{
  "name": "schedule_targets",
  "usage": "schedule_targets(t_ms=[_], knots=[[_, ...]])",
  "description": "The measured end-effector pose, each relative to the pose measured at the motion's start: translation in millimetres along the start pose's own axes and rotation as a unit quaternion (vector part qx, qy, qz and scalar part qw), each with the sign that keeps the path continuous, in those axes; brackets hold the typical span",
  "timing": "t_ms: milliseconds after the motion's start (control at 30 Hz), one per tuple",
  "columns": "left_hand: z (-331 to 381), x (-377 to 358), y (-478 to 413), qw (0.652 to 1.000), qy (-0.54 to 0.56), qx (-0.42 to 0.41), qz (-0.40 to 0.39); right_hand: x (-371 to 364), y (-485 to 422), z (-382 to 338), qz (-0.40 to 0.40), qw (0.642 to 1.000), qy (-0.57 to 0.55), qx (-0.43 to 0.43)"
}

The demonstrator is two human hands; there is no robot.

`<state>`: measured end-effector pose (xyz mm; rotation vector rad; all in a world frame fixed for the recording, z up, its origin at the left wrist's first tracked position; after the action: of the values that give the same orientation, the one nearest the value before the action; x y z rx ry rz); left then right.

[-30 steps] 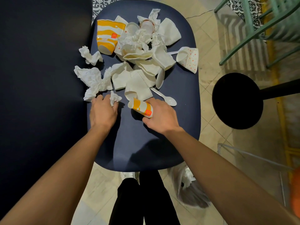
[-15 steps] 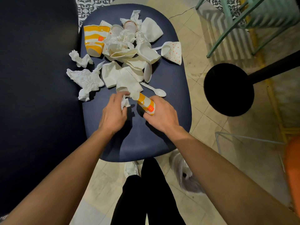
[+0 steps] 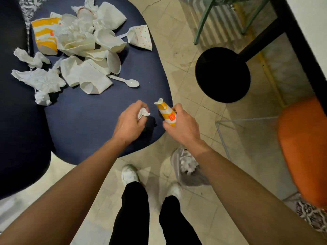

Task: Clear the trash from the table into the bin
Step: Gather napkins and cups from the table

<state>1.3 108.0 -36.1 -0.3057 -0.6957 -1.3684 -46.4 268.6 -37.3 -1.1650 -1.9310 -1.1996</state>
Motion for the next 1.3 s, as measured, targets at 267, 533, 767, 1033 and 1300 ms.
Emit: schedule_targets(t_ms=[267,533,767,1033,1300], knots=[[56.3,-112.9,30.2,0.997,0.058,0.039,-0.038,23.3,44.5,121.0,0.007,0.999,0.021,-0.03],[56.7,-216.3,54.5,0.984,0.073,0.125,-0.103,0.4,66.1,229.7,0.0,0.993,-0.022,-0.115],[-2.8,-315.8,59.5,0.962,0.103,0.175,-0.182,-50.2,69.5,289.9,-0.03,0.982,-0.059,-0.175],[-42.0,-383.1,59.3,0.949,-0.041,0.139,-0.279,-134.0,48.6,335.6,-0.068,0.974,-0.063,-0.207],[-93.7,-464.8,46.6,0.902,-0.171,0.091,-0.385,-213.2,11.5,380.5,-0.118,0.971,-0.004,-0.208]])
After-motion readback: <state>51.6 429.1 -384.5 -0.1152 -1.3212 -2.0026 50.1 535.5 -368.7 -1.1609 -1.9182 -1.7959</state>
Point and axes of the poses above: each hand's wrist, its own y-axis away from the middle knuckle, its own x-axis out of the back of the hand, z = x × y, the point moved 8 cm from there along -y, towards the middle knuckle, and after that the axes turned 3 degrees about -x, right-handed, at the moved point
